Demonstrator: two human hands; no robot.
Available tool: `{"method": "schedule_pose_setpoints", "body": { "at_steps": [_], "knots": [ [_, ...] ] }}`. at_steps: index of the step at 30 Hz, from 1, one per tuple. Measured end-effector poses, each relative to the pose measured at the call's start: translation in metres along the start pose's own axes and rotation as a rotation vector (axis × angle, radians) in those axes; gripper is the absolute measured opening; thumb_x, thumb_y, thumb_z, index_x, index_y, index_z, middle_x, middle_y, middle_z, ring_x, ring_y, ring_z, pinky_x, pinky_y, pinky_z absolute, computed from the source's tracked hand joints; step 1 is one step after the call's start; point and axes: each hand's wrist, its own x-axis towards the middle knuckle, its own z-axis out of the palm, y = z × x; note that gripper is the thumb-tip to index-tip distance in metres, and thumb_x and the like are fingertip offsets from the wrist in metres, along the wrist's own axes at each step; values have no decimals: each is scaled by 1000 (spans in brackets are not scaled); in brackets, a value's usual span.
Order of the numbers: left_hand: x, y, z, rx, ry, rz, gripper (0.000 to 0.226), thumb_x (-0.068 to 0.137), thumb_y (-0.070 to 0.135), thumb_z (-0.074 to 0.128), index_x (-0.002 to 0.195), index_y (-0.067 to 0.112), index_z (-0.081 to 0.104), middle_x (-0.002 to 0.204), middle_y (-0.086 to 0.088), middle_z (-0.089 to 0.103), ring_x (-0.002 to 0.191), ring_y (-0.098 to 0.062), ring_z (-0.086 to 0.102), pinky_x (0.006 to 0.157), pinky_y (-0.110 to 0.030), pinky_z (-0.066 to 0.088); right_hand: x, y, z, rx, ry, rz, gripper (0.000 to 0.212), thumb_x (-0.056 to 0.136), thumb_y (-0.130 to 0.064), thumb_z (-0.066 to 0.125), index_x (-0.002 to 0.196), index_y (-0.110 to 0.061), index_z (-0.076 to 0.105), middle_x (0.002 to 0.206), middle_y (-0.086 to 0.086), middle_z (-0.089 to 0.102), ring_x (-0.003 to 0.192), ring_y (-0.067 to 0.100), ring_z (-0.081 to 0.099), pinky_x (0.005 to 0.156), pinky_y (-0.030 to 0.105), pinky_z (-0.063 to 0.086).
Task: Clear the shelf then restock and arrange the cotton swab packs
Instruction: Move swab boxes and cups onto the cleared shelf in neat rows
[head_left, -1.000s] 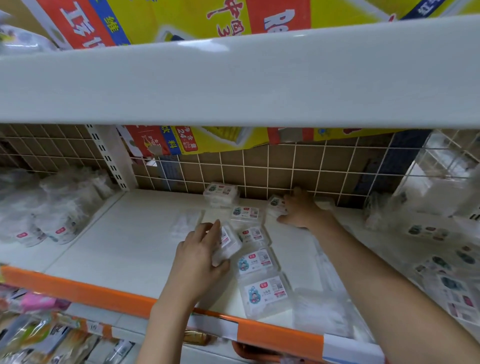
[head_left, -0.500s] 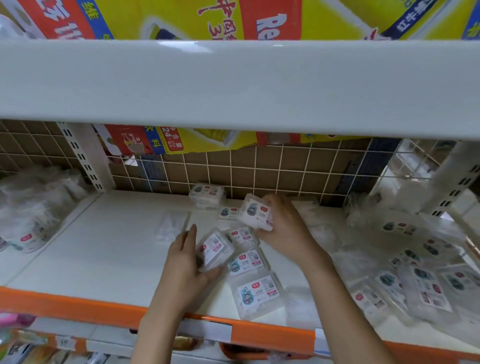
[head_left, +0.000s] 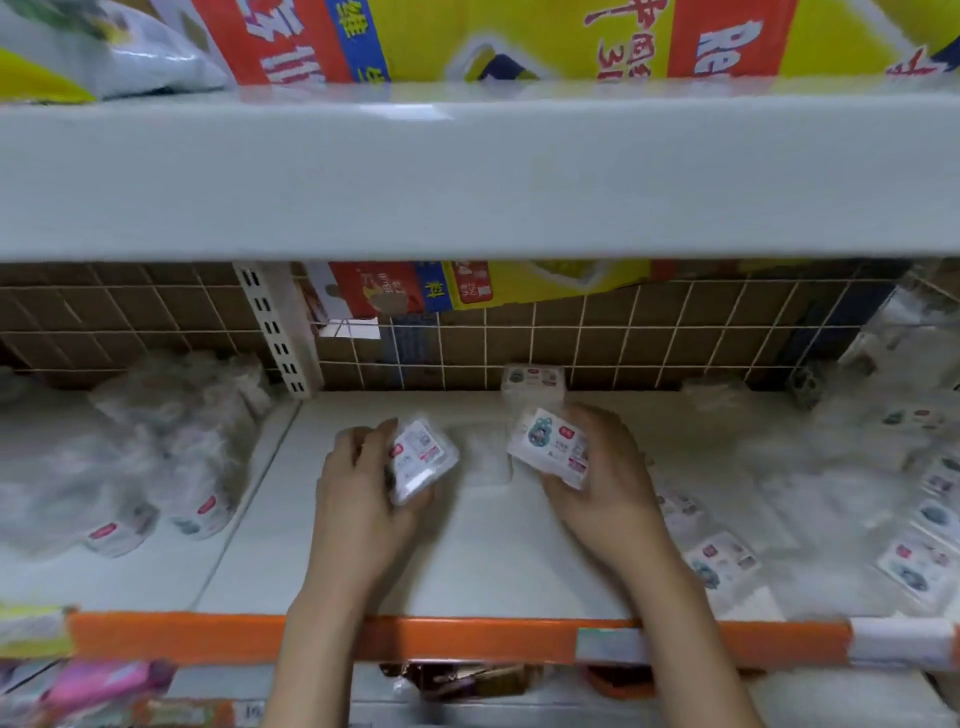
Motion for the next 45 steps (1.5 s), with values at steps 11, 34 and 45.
{"method": "schedule_pose_setpoints", "body": {
  "at_steps": [11, 34, 45],
  "knots": [
    [-1, -62, -47, 79, -32, 78, 70, 68, 45, 54, 130, 13, 53, 117, -17, 53, 102, -37, 53, 84, -45, 46, -14, -59, 32, -46, 47, -2, 62, 72, -24, 61, 130, -8, 49, 123, 10, 55, 113, 24, 48, 93, 24, 32],
    [6, -110, -107, 15, 156, -10, 78, 63, 41, 67, 129, 4, 50, 113, -15, 59, 103, -29, 43, 85, -37, 36, -4, -121, 90, -127, 17, -96, 63, 64, -11, 65, 125, -11, 51, 118, 8, 56, 109, 20, 45, 91, 15, 26],
    [10, -278, -248, 227, 160, -70, 78, 59, 62, 48, 116, 10, 61, 106, -15, 63, 97, -41, 53, 82, -46, 41, 2, -288, 229, -1, -11, -162, 62, 70, -14, 62, 130, -13, 48, 127, 5, 51, 118, 20, 42, 98, 28, 34]
  ]
}}
